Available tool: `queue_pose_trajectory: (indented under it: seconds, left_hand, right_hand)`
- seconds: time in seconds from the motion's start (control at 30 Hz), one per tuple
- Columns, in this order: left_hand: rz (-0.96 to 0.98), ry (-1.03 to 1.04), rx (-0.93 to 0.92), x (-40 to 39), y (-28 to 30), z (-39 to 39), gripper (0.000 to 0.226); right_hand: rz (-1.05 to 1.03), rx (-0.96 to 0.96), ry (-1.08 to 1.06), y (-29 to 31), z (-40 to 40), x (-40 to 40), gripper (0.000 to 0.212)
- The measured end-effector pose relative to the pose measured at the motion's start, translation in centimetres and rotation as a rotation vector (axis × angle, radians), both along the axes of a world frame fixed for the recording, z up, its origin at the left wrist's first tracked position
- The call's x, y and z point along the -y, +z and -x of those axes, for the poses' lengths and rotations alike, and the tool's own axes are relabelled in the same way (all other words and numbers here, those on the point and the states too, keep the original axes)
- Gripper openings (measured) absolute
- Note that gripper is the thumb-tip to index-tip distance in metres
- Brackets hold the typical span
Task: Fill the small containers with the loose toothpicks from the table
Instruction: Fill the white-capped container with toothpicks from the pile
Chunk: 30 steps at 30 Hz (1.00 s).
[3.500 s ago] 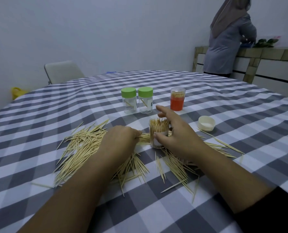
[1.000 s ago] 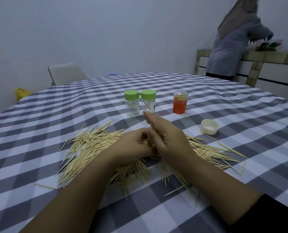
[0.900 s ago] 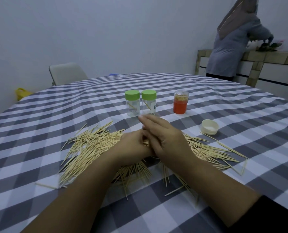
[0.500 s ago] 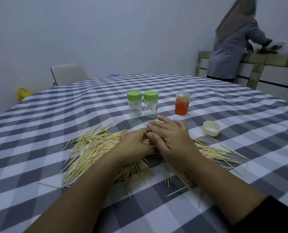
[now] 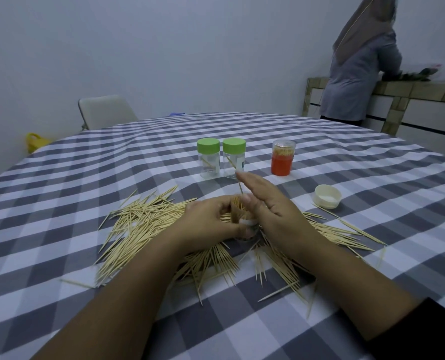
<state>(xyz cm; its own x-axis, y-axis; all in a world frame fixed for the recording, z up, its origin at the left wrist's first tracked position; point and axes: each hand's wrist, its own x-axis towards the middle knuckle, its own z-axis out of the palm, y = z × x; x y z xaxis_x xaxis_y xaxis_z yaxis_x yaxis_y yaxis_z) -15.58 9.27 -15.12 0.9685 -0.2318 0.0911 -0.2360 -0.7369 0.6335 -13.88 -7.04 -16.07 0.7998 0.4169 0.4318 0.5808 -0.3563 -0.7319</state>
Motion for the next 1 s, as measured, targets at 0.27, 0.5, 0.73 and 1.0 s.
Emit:
queue_pose_trajectory:
  seconds: [0.27, 0.5, 0.73, 1.0]
  left_hand:
    - [-0.001, -0.015, 0.028, 0.2, 0.0, 0.0, 0.033]
    - [-0.047, 0.075, 0.056, -0.3, 0.1, 0.0, 0.05]
    - [-0.331, 0.101, -0.065, -0.9, 0.5, 0.3, 0.078]
    - [-0.615, 0.082, 0.129, -0.9, -0.5, -0.9, 0.048]
  right_hand:
    - [0.284, 0.37, -0.145, -0.5, -0.1, -0.5, 0.058]
    - [0.317, 0.247, -0.081, 0.2, 0.4, 0.0, 0.052]
    - [0.128, -0.095, -0.03, 0.4, 0.2, 0.9, 0.081]
    - [0.095, -0.119, -0.046, 0.2, -0.1, 0.9, 0.085]
